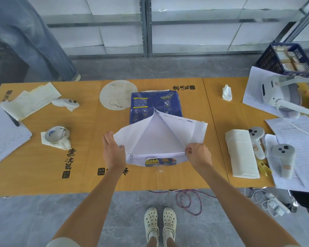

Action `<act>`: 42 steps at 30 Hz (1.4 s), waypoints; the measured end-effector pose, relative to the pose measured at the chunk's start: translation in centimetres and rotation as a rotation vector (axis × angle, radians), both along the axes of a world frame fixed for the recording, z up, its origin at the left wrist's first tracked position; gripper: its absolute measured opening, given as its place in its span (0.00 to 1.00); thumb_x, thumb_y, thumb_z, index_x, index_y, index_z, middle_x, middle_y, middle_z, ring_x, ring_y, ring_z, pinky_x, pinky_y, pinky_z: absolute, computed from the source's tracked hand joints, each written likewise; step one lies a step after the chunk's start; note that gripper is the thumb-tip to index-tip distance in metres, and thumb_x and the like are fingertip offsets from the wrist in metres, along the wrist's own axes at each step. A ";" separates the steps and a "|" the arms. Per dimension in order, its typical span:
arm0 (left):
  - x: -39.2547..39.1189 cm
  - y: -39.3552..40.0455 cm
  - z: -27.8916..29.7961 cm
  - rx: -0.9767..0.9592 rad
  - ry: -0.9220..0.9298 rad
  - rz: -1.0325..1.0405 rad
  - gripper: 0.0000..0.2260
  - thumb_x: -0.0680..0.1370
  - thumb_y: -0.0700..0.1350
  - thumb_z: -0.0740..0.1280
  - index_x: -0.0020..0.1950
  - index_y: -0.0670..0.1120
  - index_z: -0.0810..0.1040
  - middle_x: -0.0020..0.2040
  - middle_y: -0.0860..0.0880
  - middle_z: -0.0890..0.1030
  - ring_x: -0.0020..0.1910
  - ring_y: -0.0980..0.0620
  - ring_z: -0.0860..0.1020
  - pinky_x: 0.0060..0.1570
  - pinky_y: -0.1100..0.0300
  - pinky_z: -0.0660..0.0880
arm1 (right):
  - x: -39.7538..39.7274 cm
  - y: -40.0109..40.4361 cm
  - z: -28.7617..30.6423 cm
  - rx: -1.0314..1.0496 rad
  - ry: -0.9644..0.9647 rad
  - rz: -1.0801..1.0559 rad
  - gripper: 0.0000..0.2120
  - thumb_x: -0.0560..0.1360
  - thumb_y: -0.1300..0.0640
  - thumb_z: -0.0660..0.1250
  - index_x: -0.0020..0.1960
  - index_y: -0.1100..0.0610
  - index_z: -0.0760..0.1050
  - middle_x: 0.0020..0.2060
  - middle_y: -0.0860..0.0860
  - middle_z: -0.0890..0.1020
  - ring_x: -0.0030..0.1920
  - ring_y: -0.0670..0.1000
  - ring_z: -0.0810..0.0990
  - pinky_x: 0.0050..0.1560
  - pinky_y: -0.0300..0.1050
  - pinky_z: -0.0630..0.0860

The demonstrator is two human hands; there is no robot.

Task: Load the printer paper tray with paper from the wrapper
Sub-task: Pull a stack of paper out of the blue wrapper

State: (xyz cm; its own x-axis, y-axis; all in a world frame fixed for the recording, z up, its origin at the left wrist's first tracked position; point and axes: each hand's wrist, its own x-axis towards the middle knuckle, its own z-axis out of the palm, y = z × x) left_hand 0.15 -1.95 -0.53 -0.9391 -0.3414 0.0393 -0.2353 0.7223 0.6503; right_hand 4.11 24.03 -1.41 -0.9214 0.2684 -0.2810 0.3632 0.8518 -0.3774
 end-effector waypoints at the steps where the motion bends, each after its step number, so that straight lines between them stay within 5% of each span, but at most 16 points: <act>1: 0.1 0.0 0.4 0.003 0.017 0.010 0.21 0.68 0.28 0.63 0.60 0.38 0.66 0.60 0.40 0.72 0.40 0.47 0.68 0.31 0.55 0.65 | 0.1 -0.1 0.1 -0.003 -0.015 -0.002 0.08 0.74 0.60 0.63 0.46 0.59 0.81 0.44 0.58 0.83 0.44 0.60 0.80 0.38 0.45 0.75; 7: 0.2 -1.2 0.6 -0.162 -0.019 -0.197 0.10 0.71 0.30 0.62 0.48 0.41 0.75 0.49 0.44 0.79 0.35 0.43 0.74 0.27 0.57 0.64 | 0.4 -0.4 0.3 -0.023 -0.056 -0.051 0.08 0.75 0.59 0.63 0.46 0.59 0.81 0.44 0.57 0.83 0.38 0.55 0.75 0.37 0.42 0.72; 12: 1.4 -0.8 -0.2 -0.144 -0.315 -0.314 0.06 0.74 0.42 0.65 0.46 0.44 0.82 0.41 0.45 0.83 0.34 0.49 0.75 0.28 0.62 0.65 | 0.2 -0.8 0.4 -0.060 -0.062 -0.113 0.09 0.75 0.58 0.63 0.47 0.60 0.81 0.43 0.57 0.83 0.37 0.53 0.74 0.36 0.42 0.72; 16: 1.5 -0.6 -1.3 -0.034 -0.401 -0.279 0.07 0.72 0.40 0.67 0.44 0.41 0.84 0.40 0.43 0.85 0.37 0.44 0.80 0.32 0.62 0.70 | 0.2 -1.0 0.5 -0.074 -0.082 -0.133 0.08 0.75 0.59 0.63 0.45 0.59 0.80 0.39 0.56 0.80 0.37 0.53 0.74 0.34 0.42 0.71; 20: 0.7 0.1 -1.7 0.045 -0.377 -0.204 0.07 0.70 0.35 0.66 0.41 0.38 0.84 0.40 0.41 0.85 0.40 0.42 0.81 0.39 0.57 0.76 | -0.1 -1.1 0.5 -0.072 -0.105 -0.154 0.10 0.74 0.63 0.61 0.34 0.58 0.73 0.27 0.52 0.69 0.32 0.56 0.69 0.24 0.37 0.59; 22: 0.6 0.3 -1.9 0.059 -0.364 -0.155 0.07 0.70 0.34 0.67 0.42 0.39 0.85 0.42 0.42 0.86 0.42 0.43 0.81 0.40 0.59 0.75 | -0.3 -1.0 0.3 -0.073 -0.103 -0.168 0.10 0.73 0.63 0.61 0.36 0.60 0.77 0.28 0.53 0.71 0.31 0.56 0.69 0.23 0.36 0.57; 26: 0.3 0.8 -1.9 0.114 -0.371 -0.036 0.06 0.70 0.35 0.68 0.40 0.40 0.85 0.42 0.43 0.86 0.38 0.47 0.79 0.37 0.62 0.70 | -0.7 -1.1 -0.6 -0.101 -0.085 -0.216 0.10 0.72 0.63 0.62 0.40 0.62 0.82 0.33 0.55 0.77 0.33 0.57 0.73 0.27 0.38 0.65; 31: -0.5 1.1 -1.7 0.170 -0.428 0.052 0.07 0.69 0.33 0.68 0.39 0.40 0.85 0.42 0.42 0.86 0.37 0.48 0.78 0.35 0.62 0.68 | -1.1 -1.1 -1.3 -0.246 -0.082 -0.399 0.08 0.67 0.64 0.65 0.31 0.62 0.80 0.33 0.58 0.83 0.35 0.59 0.81 0.29 0.40 0.70; 39: -0.7 0.8 -2.1 0.202 -0.449 0.031 0.04 0.69 0.36 0.70 0.37 0.43 0.84 0.42 0.44 0.86 0.43 0.44 0.82 0.39 0.59 0.76 | -1.4 -1.1 -1.4 -0.328 -0.084 -0.496 0.05 0.67 0.63 0.69 0.38 0.63 0.84 0.34 0.57 0.85 0.33 0.53 0.79 0.28 0.36 0.70; 42: -0.8 0.3 -2.6 0.291 -0.463 0.071 0.09 0.67 0.36 0.72 0.30 0.48 0.78 0.41 0.44 0.85 0.42 0.43 0.83 0.45 0.50 0.81 | -1.5 -0.9 -1.2 -0.359 -0.094 -0.527 0.04 0.67 0.64 0.70 0.38 0.63 0.83 0.34 0.57 0.84 0.36 0.54 0.80 0.33 0.40 0.75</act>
